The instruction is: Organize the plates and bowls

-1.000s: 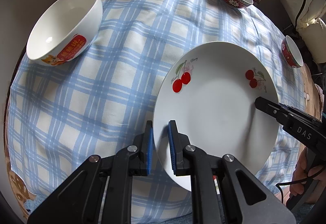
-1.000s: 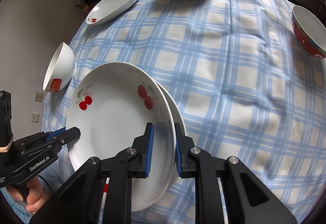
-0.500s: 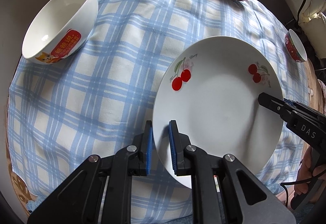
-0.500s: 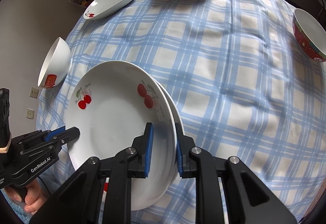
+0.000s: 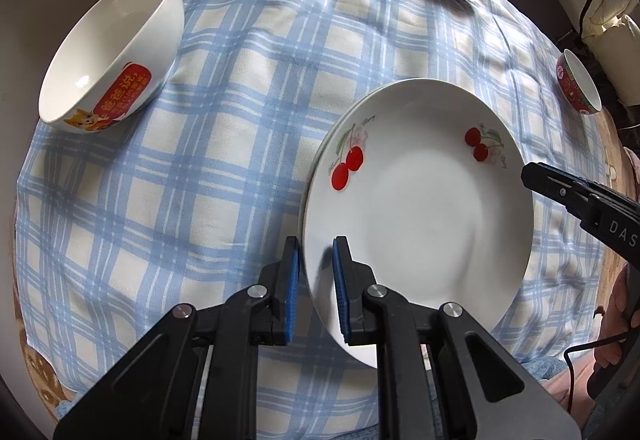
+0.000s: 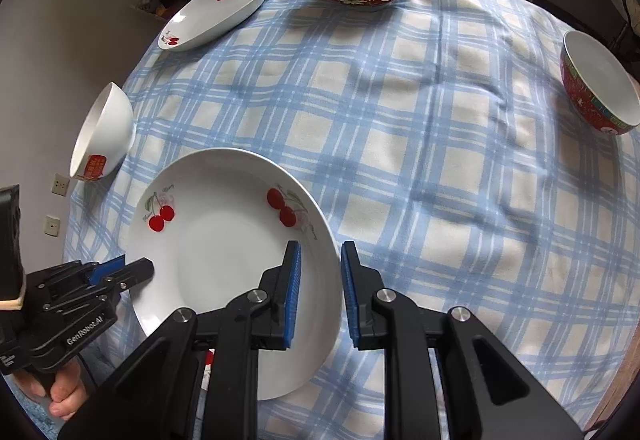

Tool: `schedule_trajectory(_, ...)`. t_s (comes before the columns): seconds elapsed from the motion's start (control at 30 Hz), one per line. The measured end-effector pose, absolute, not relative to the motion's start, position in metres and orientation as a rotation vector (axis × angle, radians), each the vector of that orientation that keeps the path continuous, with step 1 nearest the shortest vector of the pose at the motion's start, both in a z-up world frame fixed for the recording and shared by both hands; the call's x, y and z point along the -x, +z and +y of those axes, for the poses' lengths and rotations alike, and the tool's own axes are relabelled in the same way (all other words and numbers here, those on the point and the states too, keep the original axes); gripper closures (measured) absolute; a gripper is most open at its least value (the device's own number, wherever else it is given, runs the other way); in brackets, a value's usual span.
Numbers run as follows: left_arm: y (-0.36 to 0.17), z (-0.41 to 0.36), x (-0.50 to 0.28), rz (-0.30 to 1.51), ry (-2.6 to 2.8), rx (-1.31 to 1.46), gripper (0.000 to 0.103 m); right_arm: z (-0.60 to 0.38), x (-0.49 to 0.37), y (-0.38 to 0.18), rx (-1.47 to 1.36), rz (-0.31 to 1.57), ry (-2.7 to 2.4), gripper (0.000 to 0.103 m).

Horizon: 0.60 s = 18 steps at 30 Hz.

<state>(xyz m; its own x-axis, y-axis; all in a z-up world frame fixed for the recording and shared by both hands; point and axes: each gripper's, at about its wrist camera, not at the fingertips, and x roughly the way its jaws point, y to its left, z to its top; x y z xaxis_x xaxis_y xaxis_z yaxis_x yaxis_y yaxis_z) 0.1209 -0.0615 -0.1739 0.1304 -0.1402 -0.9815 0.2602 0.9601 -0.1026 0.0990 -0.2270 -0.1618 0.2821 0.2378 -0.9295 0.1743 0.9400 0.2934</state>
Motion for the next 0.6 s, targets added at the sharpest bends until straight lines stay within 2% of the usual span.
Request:
schedule_trajectory(0.47, -0.146, -0.048, -0.119, 1.346, -0.292, -0.064, 0.085, -0.228, -0.098, -0.151, -0.337, 1.268, 0.023, 0.081)
schedule_trajectory(0.5, -0.142, -0.047, -0.12, 1.331, -0.29, -0.063, 0.083, -0.229, -0.099, -0.15, -0.348, 1.268, 0.024, 0.078)
schedule_trajectory(0.57, -0.133, -0.049, -0.122, 1.29, -0.284, -0.088, 0.077, -0.231, -0.101, -0.147, -0.369, 1.257, 0.034, 0.063)
schedule_trajectory(0.6, -0.129, -0.051, -0.124, 1.277, -0.278, -0.112, 0.072, -0.231, -0.102, -0.144, -0.365, 1.248, 0.033, 0.051)
